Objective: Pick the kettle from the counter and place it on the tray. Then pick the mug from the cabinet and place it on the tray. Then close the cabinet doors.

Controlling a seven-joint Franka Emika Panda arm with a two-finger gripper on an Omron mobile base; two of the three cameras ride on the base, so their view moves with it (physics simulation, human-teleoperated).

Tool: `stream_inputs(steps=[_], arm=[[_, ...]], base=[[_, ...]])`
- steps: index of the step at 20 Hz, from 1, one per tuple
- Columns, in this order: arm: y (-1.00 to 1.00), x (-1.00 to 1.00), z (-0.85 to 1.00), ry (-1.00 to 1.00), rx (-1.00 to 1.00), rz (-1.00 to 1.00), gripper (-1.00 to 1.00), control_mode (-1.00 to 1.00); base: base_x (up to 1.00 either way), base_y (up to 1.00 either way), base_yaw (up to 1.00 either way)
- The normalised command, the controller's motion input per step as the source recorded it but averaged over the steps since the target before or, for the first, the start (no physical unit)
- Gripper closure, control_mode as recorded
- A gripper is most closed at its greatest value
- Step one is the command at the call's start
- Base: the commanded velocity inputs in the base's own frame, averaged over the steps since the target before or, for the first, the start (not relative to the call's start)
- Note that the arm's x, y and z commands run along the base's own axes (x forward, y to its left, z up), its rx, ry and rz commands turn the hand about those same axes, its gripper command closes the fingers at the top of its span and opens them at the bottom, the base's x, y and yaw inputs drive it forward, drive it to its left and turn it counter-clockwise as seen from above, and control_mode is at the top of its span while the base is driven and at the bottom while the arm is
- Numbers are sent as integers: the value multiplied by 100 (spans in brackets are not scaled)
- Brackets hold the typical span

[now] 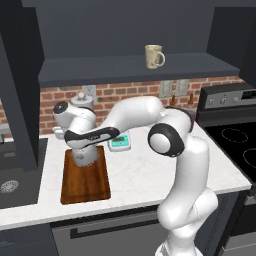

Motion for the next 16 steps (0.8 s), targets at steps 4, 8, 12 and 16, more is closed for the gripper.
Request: stream_inputs(steps=[4, 8, 12, 16], arm=[[-6, -7, -4, 0, 0, -4, -100, -100], [-10, -3, 0, 0, 0, -2, -100, -100], [-11, -2, 3, 0, 0, -1, -100, -100], [-15, -10, 10, 0, 0, 0, -100, -100]], base=[[0, 0, 0], [0, 0, 0], [0, 0, 0], [0, 0, 0]])
